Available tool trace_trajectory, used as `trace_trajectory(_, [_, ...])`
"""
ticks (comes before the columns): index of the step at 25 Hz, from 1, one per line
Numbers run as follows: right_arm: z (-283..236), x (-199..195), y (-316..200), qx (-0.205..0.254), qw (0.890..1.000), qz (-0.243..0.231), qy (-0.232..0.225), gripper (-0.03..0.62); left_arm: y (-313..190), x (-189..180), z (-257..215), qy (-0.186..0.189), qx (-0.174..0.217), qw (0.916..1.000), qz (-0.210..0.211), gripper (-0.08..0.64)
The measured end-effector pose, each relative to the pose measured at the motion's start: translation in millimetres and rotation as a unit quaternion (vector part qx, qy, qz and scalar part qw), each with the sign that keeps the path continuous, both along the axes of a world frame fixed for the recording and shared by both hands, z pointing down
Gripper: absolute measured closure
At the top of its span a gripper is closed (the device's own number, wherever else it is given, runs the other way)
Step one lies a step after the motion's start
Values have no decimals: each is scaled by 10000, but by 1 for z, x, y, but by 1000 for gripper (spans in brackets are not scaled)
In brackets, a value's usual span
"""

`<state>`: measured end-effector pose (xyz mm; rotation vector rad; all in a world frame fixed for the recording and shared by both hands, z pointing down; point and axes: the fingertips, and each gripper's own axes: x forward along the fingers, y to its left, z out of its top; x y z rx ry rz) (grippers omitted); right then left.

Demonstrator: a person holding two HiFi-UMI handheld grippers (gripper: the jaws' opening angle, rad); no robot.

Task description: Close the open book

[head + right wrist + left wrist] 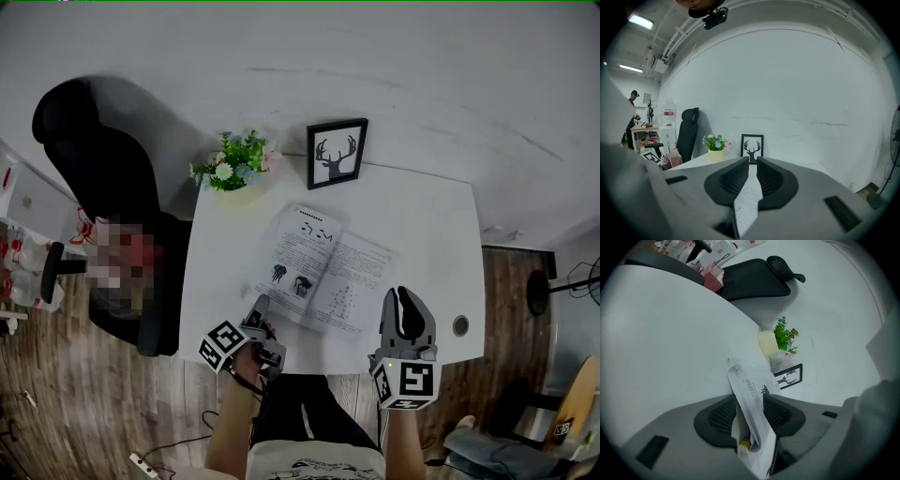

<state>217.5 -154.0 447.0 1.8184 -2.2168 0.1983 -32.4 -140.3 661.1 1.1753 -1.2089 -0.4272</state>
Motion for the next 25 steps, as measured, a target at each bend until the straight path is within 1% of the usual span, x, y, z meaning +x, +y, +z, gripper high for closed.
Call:
trace_trajectory(3, [0, -1, -1, -6, 10000, -7, 11, 545, 0, -3, 1, -21, -14, 10000, -48, 391])
trace_trajectory(6, [-1, -2, -3, -4, 10000, -15, 10, 545, 0, -7, 1, -134, 32, 9999, -8, 464])
trace_trajectory(11, [-1, -4, -3, -20, 10000, -13, -7, 545, -1, -8, -7, -192, 187, 9996, 14, 485])
trace_trajectory(16, [-2, -6, -5, -22, 10000, -32, -20, 545, -5, -5, -26, -510, 594, 9967, 224, 508])
trace_trajectory(20, [-4, -8, -6, 0, 10000, -36, -30, 545, -9, 2, -46, -866, 1016, 9892, 611, 523])
trace_trajectory(23, [-7, -7, -6, 34, 10000, -14, -64, 545, -11, 12, -61, -1159, 1287, 9802, 958, 528])
trace_trajectory(25, [-9, -5, -6, 59, 9999, 13, -82, 545, -13, 20, -69, -1354, 1448, 9728, 1200, 529])
